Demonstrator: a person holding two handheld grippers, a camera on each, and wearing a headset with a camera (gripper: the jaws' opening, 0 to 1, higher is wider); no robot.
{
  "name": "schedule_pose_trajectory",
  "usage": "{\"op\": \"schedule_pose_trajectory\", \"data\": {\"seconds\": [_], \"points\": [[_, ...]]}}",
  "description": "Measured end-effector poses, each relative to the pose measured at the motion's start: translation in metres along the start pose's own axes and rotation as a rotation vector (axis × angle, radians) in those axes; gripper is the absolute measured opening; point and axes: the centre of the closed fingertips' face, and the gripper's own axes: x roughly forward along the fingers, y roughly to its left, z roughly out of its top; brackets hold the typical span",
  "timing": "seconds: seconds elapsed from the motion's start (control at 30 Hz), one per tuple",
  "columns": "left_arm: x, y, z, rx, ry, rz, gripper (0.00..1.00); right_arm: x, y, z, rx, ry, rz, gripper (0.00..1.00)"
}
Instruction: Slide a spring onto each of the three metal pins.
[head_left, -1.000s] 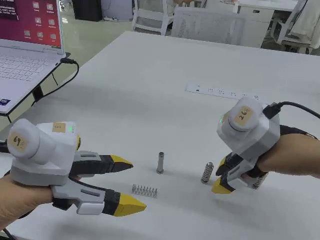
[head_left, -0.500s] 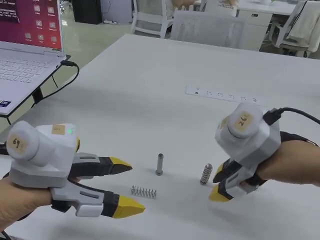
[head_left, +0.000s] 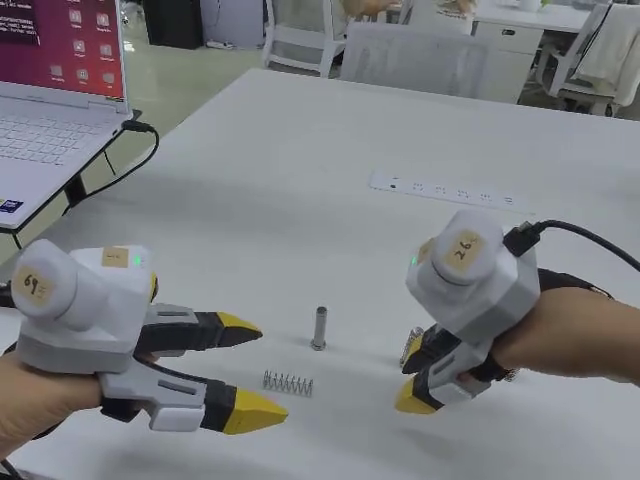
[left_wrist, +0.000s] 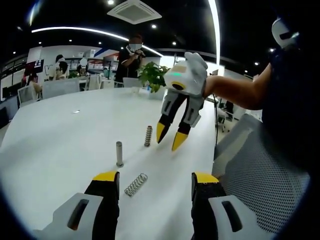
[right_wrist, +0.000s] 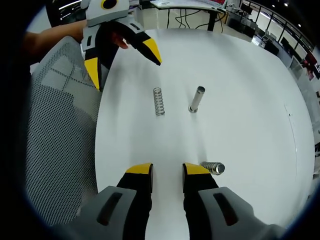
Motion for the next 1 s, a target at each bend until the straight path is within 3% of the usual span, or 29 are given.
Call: {"op": "schedule_pose_trajectory", "data": {"seconds": [0.7, 1.0], "points": [[-0.005, 0.000, -0.004, -0.004, 0.006, 0.006, 0.52, 0.024, 0.009, 0.050, -0.074, -0.046, 0.037, 0.20], [-0.006, 0.000, -0.006, -0.008, 0.008, 0.009, 0.52, 0.036, 0.011, 0.062, -0.089, -0.056, 0.046, 0.20]]}}
